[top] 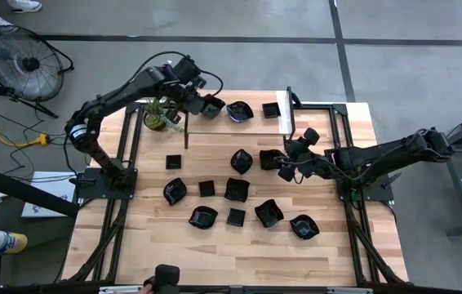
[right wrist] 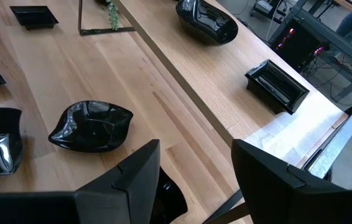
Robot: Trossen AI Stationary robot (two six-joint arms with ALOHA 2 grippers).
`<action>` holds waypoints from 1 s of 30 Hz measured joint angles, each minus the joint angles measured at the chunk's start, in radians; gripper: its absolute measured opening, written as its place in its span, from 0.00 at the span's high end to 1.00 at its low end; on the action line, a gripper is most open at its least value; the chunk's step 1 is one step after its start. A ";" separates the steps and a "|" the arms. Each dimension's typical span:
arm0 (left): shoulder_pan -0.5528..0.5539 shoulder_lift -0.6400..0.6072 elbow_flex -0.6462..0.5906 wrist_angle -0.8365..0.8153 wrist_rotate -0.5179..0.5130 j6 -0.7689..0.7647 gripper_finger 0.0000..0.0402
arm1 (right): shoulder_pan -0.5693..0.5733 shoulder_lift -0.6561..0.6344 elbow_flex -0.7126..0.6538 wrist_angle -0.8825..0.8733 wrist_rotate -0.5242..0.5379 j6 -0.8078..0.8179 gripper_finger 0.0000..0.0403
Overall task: Pick & Place Mini shaped plates
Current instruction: Stack the black square plate on top of the black square plate on the shelf
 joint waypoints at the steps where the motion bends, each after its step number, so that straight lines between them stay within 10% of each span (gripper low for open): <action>1: 0.000 -0.003 0.000 -0.003 -0.001 -0.009 0.79 | 0.000 0.000 0.000 0.000 0.000 0.000 0.52; 19: 0.002 -0.139 -0.001 -0.256 0.067 -0.222 0.79 | 0.000 0.000 0.000 -0.003 -0.015 0.002 0.52; 30: -0.060 -0.275 -0.381 -0.185 0.128 -0.319 0.79 | 0.000 0.000 0.000 -0.018 -0.046 0.002 0.52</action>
